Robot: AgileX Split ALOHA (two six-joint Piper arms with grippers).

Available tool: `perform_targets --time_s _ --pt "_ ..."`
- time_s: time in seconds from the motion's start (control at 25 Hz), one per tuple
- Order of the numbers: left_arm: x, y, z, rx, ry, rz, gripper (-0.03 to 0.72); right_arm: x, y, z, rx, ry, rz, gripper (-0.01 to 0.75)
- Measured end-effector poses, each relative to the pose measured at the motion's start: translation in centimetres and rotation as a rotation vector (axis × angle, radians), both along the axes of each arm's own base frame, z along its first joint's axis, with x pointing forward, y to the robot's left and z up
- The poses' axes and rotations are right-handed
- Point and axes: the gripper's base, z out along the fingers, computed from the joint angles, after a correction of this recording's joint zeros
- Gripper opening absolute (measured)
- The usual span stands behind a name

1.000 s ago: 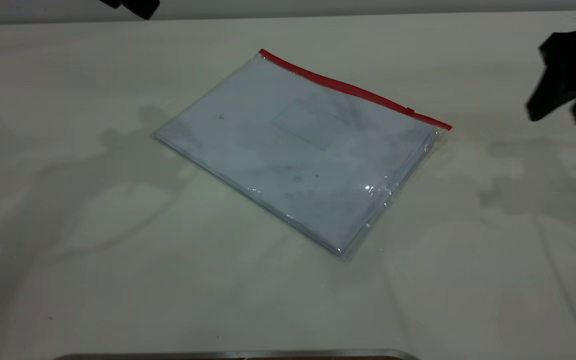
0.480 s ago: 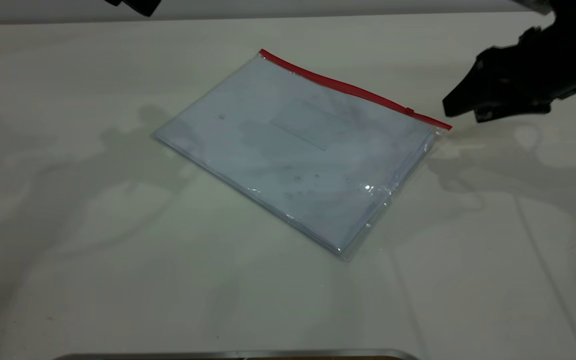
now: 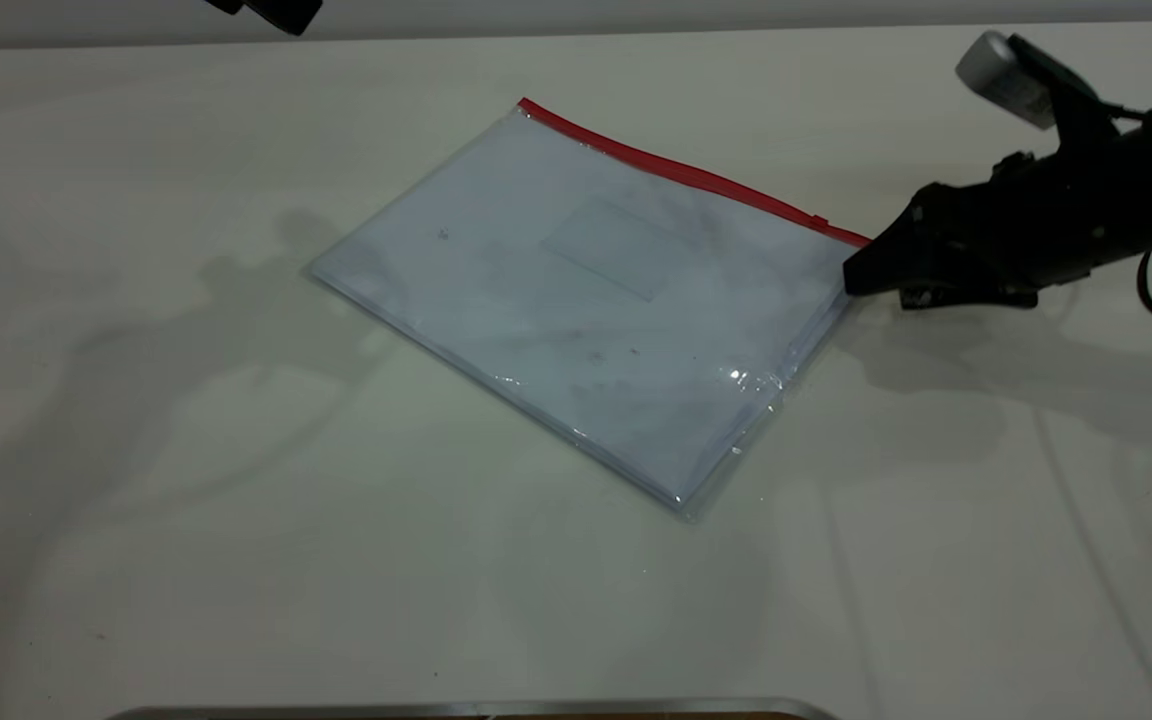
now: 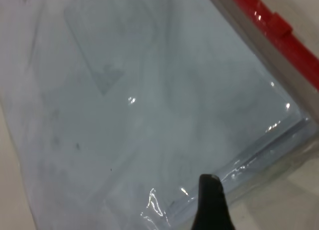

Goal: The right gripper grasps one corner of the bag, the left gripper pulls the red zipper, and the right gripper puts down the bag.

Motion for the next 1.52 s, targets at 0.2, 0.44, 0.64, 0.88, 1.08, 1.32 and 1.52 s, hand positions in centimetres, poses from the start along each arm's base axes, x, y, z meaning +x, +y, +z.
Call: perform_targets --time_s 0.2,0.44,0.64,0.88,1.08,1.32,1.52 --pt "0.0 0.0 0.0 0.000 0.002 -0.001 0.586 0.8 0.0 -0.9 0.004 -0.007 -0.002 0.578" --pt "0.0 0.0 0.0 0.000 0.003 -0.001 0.586 1.8 0.2 -1.6 0.035 -0.026 0.002 0.578" --pt "0.0 0.0 0.0 0.000 0.003 -0.001 0.586 2.8 0.9 -1.6 0.134 -0.069 0.033 0.578" --pt "0.0 0.0 0.0 0.000 0.003 -0.002 0.586 3.0 2.2 -1.3 0.248 -0.107 0.089 0.544" --pt "0.0 0.0 0.0 -0.001 0.003 -0.002 0.586 3.1 2.2 -1.3 0.233 -0.137 0.117 0.356" --pt "0.0 0.0 0.0 0.004 -0.009 -0.010 0.586 3.1 2.2 -1.3 0.222 -0.159 0.136 0.046" --pt "0.1 0.0 0.1 0.016 -0.031 -0.035 0.586 3.5 2.3 -0.8 0.216 -0.170 0.180 0.033"
